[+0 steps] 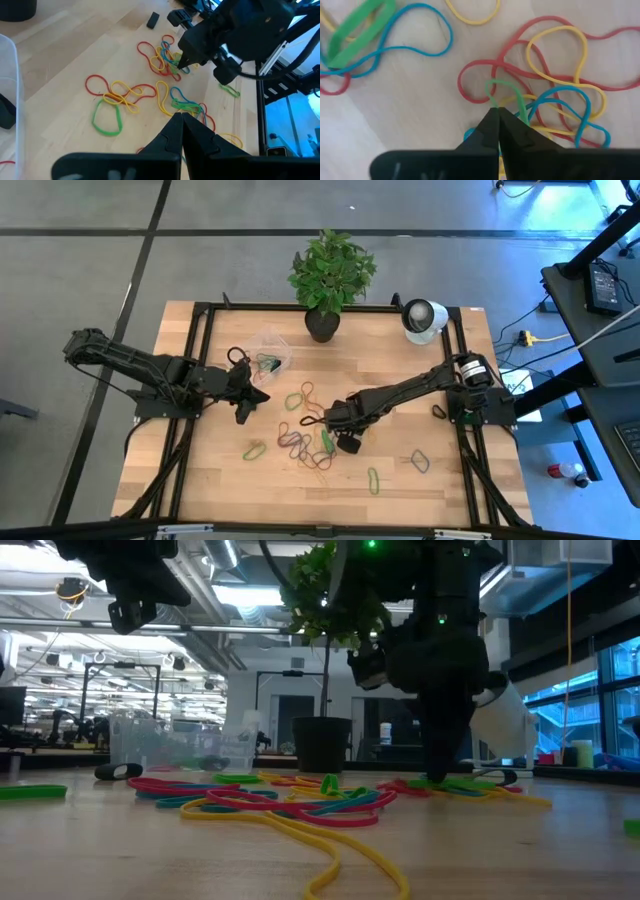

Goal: Pick and place rubber bands into bin
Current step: Put the green rubber band into the transparent bin

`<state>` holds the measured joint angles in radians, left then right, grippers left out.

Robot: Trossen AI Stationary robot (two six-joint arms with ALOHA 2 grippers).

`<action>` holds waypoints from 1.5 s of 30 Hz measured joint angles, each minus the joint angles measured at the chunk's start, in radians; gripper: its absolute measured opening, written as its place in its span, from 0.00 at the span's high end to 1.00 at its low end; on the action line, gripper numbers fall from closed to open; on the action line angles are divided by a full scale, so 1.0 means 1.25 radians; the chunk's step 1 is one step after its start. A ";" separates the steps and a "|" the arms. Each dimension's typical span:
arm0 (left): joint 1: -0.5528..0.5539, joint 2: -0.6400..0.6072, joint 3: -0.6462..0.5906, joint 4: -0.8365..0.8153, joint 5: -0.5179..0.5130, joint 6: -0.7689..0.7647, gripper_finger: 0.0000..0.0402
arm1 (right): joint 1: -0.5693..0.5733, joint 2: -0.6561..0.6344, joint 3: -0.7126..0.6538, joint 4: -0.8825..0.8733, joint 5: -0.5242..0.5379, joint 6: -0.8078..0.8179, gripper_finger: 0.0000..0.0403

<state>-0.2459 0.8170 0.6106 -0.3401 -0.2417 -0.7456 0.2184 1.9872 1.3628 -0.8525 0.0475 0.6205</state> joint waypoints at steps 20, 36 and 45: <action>0.000 0.000 0.000 0.087 -0.027 0.088 0.97 | 0.000 -0.190 0.000 0.027 0.087 0.020 1.00; 0.000 0.097 0.001 0.371 -0.074 0.330 0.56 | -0.096 -0.273 0.060 0.506 0.087 -0.295 1.00; 0.000 0.138 0.001 0.553 -0.135 0.472 0.46 | -0.110 -0.234 0.203 0.508 0.002 -0.403 1.00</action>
<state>-0.2459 0.9897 0.6117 0.3507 -0.4107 -0.1557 0.0805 1.6949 1.6163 -0.2169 0.0499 0.1168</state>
